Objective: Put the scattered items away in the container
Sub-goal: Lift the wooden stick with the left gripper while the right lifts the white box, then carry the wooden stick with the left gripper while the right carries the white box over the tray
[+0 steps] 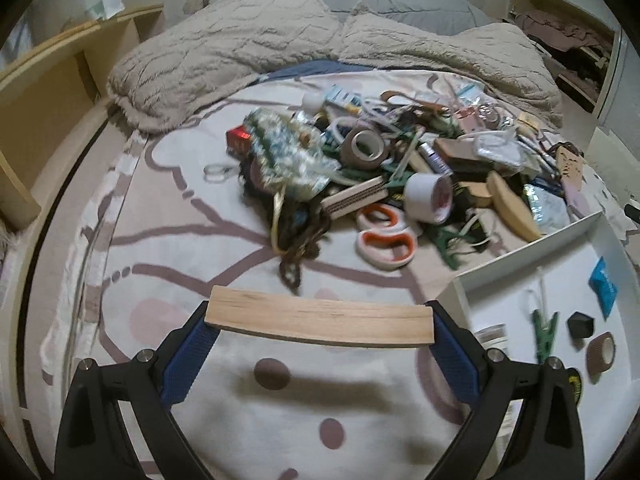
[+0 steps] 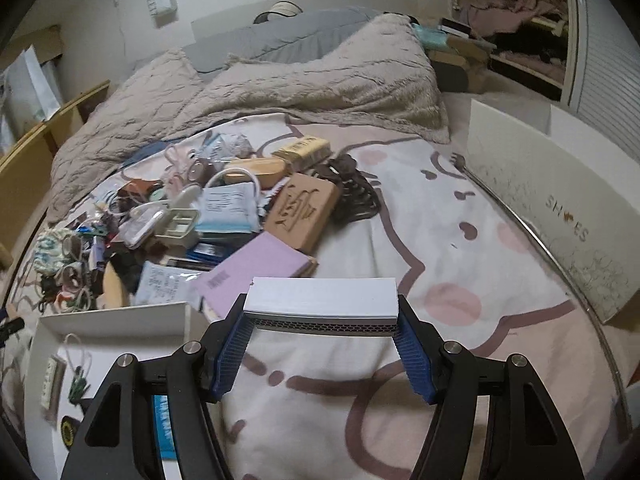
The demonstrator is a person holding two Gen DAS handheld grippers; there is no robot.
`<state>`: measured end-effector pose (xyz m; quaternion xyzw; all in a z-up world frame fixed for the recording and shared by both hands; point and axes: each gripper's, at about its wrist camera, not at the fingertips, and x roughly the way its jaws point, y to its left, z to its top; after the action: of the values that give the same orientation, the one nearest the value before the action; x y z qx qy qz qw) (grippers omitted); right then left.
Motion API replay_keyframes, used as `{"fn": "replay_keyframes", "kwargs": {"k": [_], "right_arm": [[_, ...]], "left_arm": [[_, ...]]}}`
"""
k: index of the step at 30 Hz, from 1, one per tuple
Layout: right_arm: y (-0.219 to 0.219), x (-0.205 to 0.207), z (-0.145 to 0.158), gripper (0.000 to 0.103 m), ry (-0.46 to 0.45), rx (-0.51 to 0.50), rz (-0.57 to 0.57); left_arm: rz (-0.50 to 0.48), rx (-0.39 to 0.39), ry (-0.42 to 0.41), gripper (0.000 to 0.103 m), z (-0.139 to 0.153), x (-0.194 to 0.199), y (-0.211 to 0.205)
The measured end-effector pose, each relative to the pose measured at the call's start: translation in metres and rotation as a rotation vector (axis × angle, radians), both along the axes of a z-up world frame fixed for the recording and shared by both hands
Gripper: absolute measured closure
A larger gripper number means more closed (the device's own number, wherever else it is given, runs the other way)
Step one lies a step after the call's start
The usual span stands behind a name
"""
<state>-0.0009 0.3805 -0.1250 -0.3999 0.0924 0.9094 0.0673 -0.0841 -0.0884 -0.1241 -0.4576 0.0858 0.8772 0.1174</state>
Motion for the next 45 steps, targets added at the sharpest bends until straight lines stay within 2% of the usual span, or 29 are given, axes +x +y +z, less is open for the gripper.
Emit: {"fn": "replay_keyframes", "kwargs": {"k": [4, 12, 17, 24, 29, 35, 45], "right_arm": [[-0.016, 0.007, 0.014, 0.034, 0.015, 0.006, 0.043], [-0.044, 0.013, 0.033, 0.034, 0.033, -0.020, 0.127], [-0.066, 0.014, 0.033, 0.034, 0.023, -0.024, 0.198], [-0.102, 0.013, 0.017, 0.034, -0.056, 0.004, 0.323], [-0.121, 0.010, 0.007, 0.034, -0.105, 0.022, 0.386], [-0.140, 0.000, 0.000, 0.034, -0.161, 0.000, 0.447], [-0.161, -0.016, -0.013, 0.034, -0.234, -0.008, 0.487]], "left_arm": [[-0.032, 0.000, 0.007, 0.003, 0.019, 0.006, 0.018], [-0.120, 0.098, -0.057, 0.003, 0.046, 0.026, 0.066], [-0.195, 0.097, -0.140, 0.003, 0.037, 0.049, 0.103], [-0.279, 0.046, -0.224, 0.003, 0.016, 0.079, 0.136], [-0.300, 0.058, -0.319, 0.003, 0.004, 0.094, 0.147], [-0.362, 0.020, -0.389, 0.003, -0.010, 0.112, 0.160], [-0.410, 0.010, -0.510, 0.003, -0.023, 0.126, 0.163]]}}
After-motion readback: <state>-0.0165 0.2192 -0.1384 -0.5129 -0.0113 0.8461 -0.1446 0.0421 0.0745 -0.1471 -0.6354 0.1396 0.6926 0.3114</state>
